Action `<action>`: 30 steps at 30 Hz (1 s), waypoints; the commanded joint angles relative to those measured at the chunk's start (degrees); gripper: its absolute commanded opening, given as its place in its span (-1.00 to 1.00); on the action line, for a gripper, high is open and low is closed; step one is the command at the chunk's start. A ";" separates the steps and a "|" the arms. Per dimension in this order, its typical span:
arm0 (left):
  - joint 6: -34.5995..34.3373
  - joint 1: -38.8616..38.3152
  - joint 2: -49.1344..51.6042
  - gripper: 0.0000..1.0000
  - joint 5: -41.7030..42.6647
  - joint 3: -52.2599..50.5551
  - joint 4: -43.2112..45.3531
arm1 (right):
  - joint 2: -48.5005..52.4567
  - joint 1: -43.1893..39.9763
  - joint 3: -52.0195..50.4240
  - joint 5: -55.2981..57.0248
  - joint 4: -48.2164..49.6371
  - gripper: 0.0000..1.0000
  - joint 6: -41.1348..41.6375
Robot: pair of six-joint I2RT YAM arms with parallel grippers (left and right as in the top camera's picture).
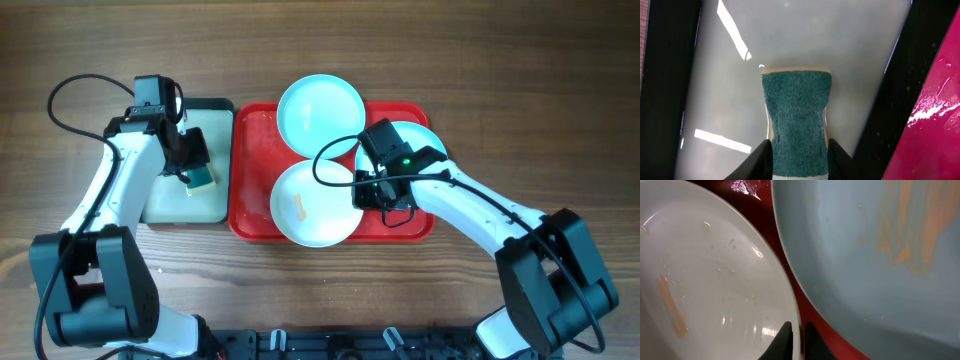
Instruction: Clean dirty plates on tray and stack at the side
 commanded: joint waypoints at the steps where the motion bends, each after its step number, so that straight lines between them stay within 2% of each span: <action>1: 0.46 0.24 1.31 -0.32 0.48 -0.98 0.39 | 0.74 0.28 -0.37 0.35 0.24 -0.80 -0.26; 8: 0.46 0.24 2.89 -0.41 0.48 -2.89 3.52 | 0.74 0.28 -0.39 0.33 0.24 -0.80 -0.44; 25: 0.50 0.24 5.51 -0.38 0.00 -5.22 6.54 | 0.74 0.28 -0.37 0.33 0.28 -0.79 -0.46; 30: 0.50 0.24 5.51 -0.47 -0.11 -7.45 9.44 | 0.74 0.28 -0.37 0.33 0.28 -0.80 -0.42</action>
